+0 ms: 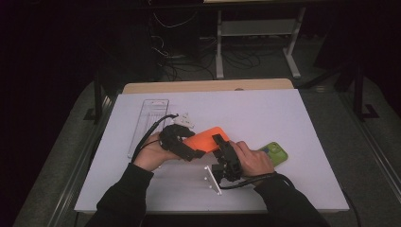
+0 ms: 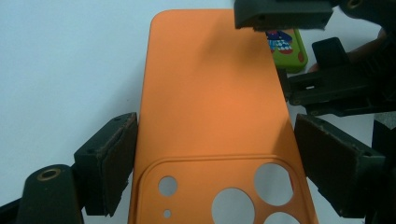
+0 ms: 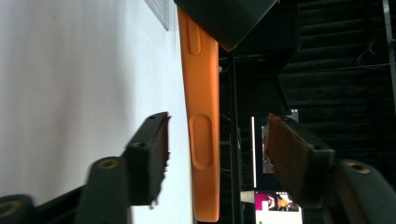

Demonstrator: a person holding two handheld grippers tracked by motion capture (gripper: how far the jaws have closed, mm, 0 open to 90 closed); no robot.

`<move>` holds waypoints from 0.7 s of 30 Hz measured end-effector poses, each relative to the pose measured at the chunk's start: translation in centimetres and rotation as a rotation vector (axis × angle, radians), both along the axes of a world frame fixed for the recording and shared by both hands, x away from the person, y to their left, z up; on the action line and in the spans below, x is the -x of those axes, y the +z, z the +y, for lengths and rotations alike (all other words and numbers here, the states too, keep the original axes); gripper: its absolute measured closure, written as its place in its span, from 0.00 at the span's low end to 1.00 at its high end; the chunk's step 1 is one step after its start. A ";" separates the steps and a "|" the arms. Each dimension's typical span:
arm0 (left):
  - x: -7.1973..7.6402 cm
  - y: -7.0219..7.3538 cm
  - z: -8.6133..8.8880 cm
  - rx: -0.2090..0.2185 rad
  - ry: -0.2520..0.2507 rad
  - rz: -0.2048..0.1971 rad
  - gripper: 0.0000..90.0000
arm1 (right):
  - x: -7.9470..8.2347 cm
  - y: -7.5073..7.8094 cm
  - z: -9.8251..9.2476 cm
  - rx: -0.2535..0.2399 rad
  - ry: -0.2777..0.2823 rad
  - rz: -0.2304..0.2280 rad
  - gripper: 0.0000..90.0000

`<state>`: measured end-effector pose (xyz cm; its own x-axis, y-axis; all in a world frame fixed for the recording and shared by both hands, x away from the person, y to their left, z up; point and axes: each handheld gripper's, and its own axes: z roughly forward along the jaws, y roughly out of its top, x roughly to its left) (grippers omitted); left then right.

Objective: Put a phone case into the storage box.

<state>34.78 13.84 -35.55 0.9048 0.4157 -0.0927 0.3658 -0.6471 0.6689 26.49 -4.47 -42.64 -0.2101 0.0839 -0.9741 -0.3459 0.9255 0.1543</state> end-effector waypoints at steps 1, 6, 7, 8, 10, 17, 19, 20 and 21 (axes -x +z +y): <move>0.0 0.0 0.0 0.001 0.000 0.001 0.17 | 0.0 -0.1 0.0 -0.004 0.006 -0.003 0.51; 0.0 0.0 0.1 0.004 0.002 0.003 0.17 | 0.1 0.0 -0.1 -0.008 0.013 0.014 0.68; 0.0 -0.1 0.0 0.017 0.014 0.007 0.17 | 0.0 0.1 -0.1 -0.001 0.018 0.015 0.72; 0.0 -0.1 0.0 0.016 0.013 0.007 0.17 | 0.1 0.1 0.0 0.000 0.022 0.022 0.74; 0.0 0.0 0.0 0.003 0.002 0.002 0.17 | 0.1 0.0 0.0 0.005 0.025 0.032 0.78; -0.1 -0.1 0.1 0.031 0.010 0.022 0.17 | 0.4 -0.1 0.2 0.019 0.019 0.037 0.87; -0.2 -0.1 0.2 0.045 0.014 0.035 0.17 | 0.4 0.0 0.2 0.022 0.019 0.020 0.89; -0.2 -0.1 0.2 0.048 0.009 0.038 0.17 | 0.4 0.0 0.2 0.019 0.018 0.015 0.90; -0.2 -0.1 0.3 0.050 0.009 0.044 0.17 | 0.5 0.0 0.2 0.017 0.019 0.013 0.91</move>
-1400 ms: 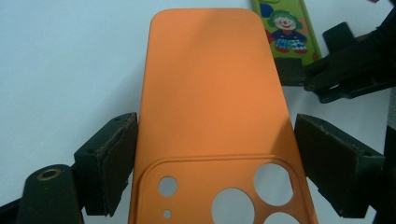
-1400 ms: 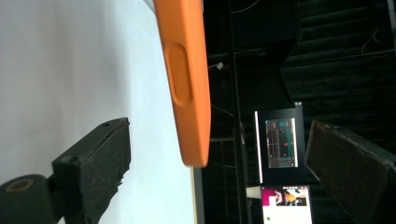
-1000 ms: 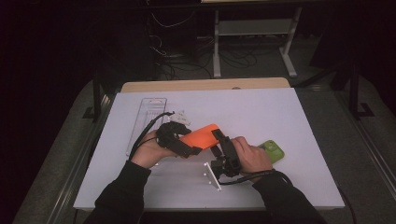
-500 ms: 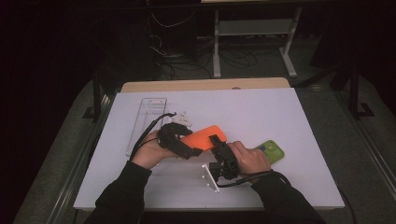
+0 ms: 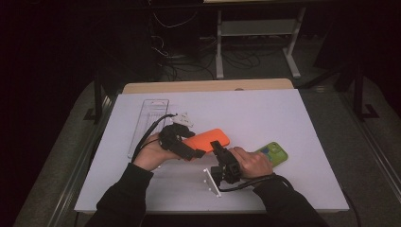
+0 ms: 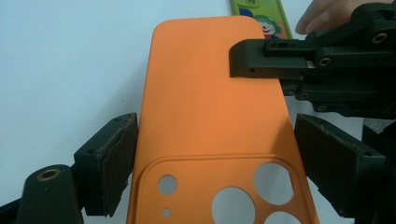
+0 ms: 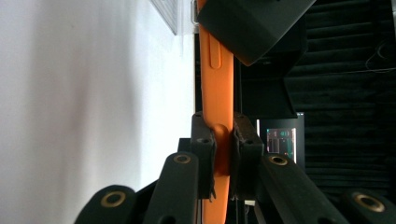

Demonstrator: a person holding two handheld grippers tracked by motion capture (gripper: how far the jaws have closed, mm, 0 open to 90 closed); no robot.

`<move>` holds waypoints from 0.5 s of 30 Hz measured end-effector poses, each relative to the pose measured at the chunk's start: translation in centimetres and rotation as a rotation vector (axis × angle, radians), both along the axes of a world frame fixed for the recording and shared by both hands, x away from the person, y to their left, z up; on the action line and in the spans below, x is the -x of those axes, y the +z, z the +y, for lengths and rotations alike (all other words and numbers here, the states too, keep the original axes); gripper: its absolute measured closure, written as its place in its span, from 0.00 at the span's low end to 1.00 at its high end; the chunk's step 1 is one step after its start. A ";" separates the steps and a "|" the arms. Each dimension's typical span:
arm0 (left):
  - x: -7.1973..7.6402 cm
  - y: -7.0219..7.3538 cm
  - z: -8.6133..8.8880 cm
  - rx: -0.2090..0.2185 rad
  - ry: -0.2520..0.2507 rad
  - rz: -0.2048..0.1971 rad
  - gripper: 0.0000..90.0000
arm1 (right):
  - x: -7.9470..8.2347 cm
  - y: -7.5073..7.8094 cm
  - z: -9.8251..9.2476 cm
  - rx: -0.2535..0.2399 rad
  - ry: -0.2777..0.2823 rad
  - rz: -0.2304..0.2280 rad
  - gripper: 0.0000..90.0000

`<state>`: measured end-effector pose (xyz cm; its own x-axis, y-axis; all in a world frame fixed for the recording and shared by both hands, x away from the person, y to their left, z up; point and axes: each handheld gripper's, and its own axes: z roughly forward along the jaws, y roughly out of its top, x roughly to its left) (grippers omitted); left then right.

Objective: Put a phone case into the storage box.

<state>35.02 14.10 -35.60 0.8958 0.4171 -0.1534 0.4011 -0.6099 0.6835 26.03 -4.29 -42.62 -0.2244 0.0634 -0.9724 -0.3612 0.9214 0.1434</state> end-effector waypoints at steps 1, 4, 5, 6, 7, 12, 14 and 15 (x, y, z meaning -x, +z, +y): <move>0.0 0.0 0.0 0.013 0.006 0.003 0.17 | 0.1 0.0 0.0 -0.010 -0.005 -0.002 0.91; 0.0 0.1 0.1 0.043 0.014 0.004 0.17 | -0.1 0.0 -0.1 -0.037 0.007 -0.019 0.92; 0.0 0.1 0.2 0.050 0.012 0.005 0.17 | -0.1 0.1 -0.1 -0.043 0.003 -0.021 0.92; -0.1 0.1 0.3 0.057 0.011 -0.001 0.16 | -0.1 0.2 -0.2 -0.047 0.001 -0.019 0.92; 0.0 0.1 0.3 0.067 0.011 -0.002 0.16 | 0.0 0.2 -0.2 -0.045 -0.006 -0.015 0.92; 0.0 0.4 0.7 0.091 0.001 -0.030 0.11 | -0.2 0.2 -0.2 -0.057 -0.018 -0.020 0.92; -0.1 0.4 0.8 0.103 -0.003 -0.025 0.03 | -0.2 0.2 -0.3 -0.058 -0.027 -0.018 0.92; 0.0 0.5 0.9 0.108 0.002 -0.026 0.01 | -0.3 0.2 -0.3 -0.057 -0.031 -0.016 0.92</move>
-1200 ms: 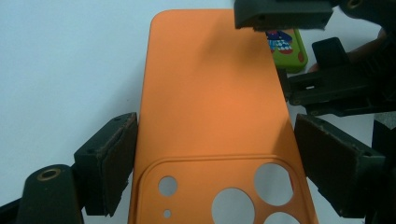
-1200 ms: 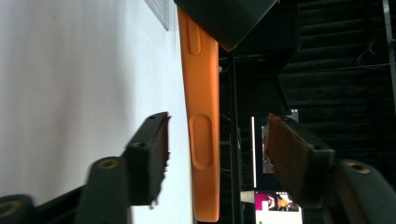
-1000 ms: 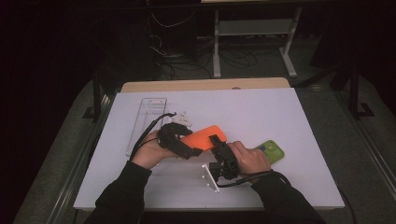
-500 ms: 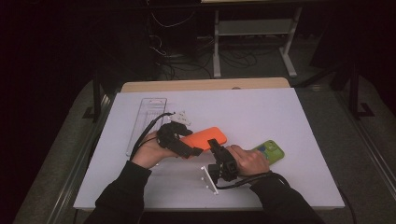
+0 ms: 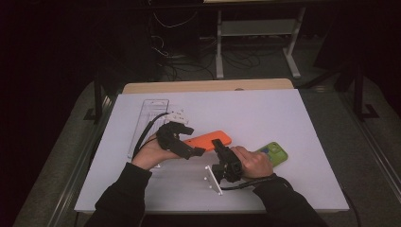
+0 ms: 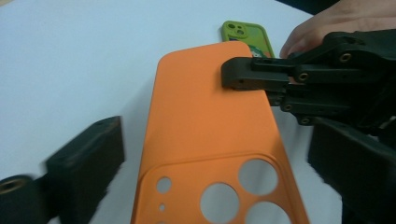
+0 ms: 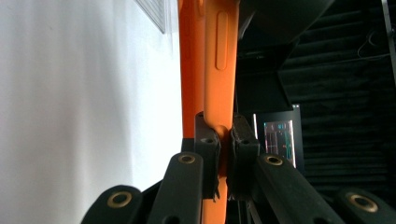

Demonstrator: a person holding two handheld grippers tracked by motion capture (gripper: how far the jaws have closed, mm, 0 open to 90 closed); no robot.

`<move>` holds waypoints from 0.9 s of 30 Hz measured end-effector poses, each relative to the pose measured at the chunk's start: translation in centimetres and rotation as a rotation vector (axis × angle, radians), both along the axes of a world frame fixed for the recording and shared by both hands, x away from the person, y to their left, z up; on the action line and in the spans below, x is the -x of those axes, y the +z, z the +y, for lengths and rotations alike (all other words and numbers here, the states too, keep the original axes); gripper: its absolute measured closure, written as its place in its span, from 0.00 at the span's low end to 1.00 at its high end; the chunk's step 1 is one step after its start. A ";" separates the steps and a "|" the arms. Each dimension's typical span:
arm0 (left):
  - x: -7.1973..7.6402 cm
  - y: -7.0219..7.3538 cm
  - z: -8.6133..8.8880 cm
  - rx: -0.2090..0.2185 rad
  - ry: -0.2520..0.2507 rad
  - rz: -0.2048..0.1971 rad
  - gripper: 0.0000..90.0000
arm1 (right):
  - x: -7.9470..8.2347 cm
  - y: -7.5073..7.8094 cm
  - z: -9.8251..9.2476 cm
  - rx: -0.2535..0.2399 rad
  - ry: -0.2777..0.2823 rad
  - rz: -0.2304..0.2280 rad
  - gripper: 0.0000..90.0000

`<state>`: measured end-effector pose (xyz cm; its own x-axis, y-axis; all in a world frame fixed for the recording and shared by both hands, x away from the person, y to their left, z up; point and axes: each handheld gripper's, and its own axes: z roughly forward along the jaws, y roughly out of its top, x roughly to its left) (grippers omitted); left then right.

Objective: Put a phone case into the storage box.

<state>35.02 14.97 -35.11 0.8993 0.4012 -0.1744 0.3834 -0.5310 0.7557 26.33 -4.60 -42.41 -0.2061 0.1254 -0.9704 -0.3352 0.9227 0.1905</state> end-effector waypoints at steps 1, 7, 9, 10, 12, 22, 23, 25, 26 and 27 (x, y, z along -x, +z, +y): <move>0.1 0.1 0.1 -0.001 0.008 -0.004 0.00 | -0.1 0.0 0.0 -0.003 -0.001 0.001 0.92; 0.0 0.2 0.8 0.004 0.007 -0.018 0.00 | -0.5 -0.2 -0.3 -0.001 -0.023 0.038 0.92; 0.1 0.1 1.0 0.006 0.017 -0.023 0.00 | -0.7 -0.2 -0.5 -0.012 -0.038 0.052 0.92; 0.1 0.1 1.1 0.013 0.021 -0.020 0.00 | -0.8 -0.2 -0.6 -0.013 -0.039 0.057 0.91; 0.2 0.0 1.2 0.012 0.028 -0.019 0.00 | -1.1 -0.2 -0.8 -0.028 -0.050 0.076 0.91; 0.4 -0.7 1.8 -0.005 0.042 -0.042 0.00 | -2.0 0.4 -2.0 -0.145 -0.099 0.186 0.91; 0.4 -0.7 1.8 -0.004 0.043 -0.050 0.00 | -2.1 0.6 -2.2 -0.156 -0.091 0.189 0.91; 0.7 -0.9 1.9 0.002 0.057 -0.053 0.00 | -2.2 0.7 -2.4 -0.177 -0.103 0.219 0.91; 0.7 -1.0 2.0 -0.011 0.053 -0.064 0.00 | -2.3 0.8 -2.5 -0.185 -0.106 0.211 0.91; 0.9 -1.2 2.0 -0.014 0.062 -0.066 0.00 | -2.3 0.8 -2.6 -0.195 -0.107 0.223 0.91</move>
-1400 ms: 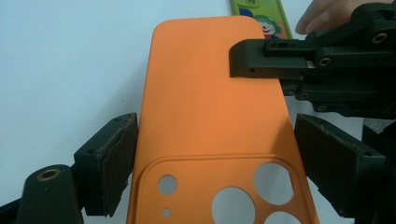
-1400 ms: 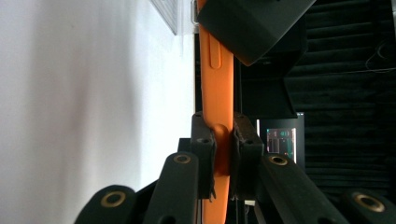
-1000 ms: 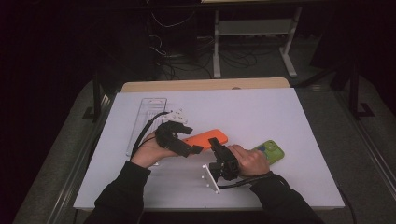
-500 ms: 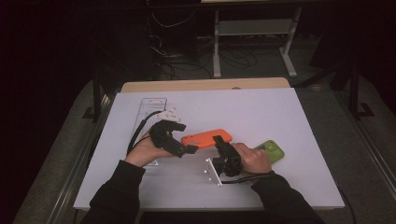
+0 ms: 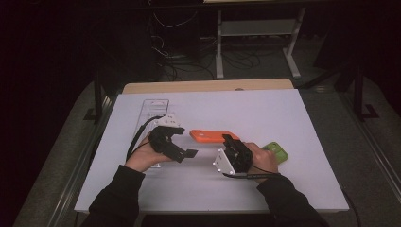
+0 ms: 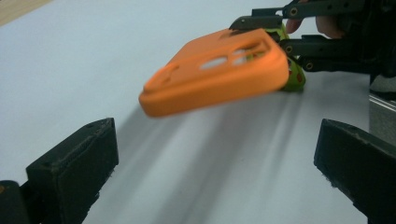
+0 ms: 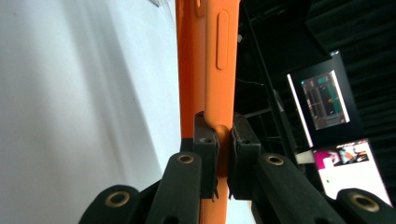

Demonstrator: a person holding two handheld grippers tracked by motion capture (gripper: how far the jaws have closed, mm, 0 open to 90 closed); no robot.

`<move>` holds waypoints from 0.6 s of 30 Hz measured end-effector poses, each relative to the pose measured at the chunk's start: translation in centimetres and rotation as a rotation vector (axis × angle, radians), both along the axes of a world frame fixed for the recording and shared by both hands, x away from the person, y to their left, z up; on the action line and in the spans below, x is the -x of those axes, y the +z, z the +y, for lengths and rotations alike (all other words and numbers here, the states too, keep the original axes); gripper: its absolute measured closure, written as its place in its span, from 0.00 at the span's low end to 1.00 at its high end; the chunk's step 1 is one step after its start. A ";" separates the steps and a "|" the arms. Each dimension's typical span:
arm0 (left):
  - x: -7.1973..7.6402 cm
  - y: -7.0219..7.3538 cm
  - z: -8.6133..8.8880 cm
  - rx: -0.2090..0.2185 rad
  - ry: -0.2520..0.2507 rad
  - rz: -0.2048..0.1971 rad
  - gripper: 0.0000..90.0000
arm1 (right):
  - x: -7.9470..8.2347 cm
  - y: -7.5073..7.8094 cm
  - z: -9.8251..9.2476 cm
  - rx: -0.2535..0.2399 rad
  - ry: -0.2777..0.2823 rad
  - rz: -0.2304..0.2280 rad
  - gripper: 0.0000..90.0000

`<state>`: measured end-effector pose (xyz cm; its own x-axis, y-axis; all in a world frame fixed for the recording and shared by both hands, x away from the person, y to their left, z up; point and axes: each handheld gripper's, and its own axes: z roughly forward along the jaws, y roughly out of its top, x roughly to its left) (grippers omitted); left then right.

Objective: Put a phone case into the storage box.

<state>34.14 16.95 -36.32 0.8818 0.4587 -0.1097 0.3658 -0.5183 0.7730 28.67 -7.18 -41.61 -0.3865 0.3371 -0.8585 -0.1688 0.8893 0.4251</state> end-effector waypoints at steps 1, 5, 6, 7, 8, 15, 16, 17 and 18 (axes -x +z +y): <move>0.0 -0.1 0.1 -0.016 0.001 -0.013 0.00 | 0.0 0.1 -0.1 -0.007 0.000 0.006 0.91; 0.2 -0.5 0.3 -0.003 0.025 -0.012 0.00 | -0.1 0.3 -0.2 -0.042 -0.006 0.026 0.91; 0.3 -0.6 0.2 0.012 0.041 -0.003 0.00 | -0.2 0.4 -0.3 -0.051 -0.006 0.032 0.91; 0.4 -0.7 0.3 0.011 0.040 -0.008 0.00 | -0.2 0.5 -0.4 -0.061 -0.006 0.043 0.91; 0.5 -0.9 0.3 0.020 0.046 -0.003 0.00 | -0.3 0.5 -0.4 -0.078 -0.004 0.056 0.91; 0.6 -1.4 0.4 0.006 0.058 -0.006 0.00 | -0.8 1.1 -1.0 -0.261 -0.055 0.194 0.91; 0.6 -1.3 0.4 0.011 0.061 -0.004 0.00 | -0.9 1.3 -1.2 -0.277 -0.059 0.214 0.91; 0.7 -1.3 0.3 0.018 0.067 0.001 0.00 | -1.1 1.3 -1.4 -0.286 -0.060 0.220 0.91; 0.7 -1.3 0.4 0.023 0.068 0.001 0.00 | -1.2 1.4 -1.5 -0.308 -0.064 0.237 0.91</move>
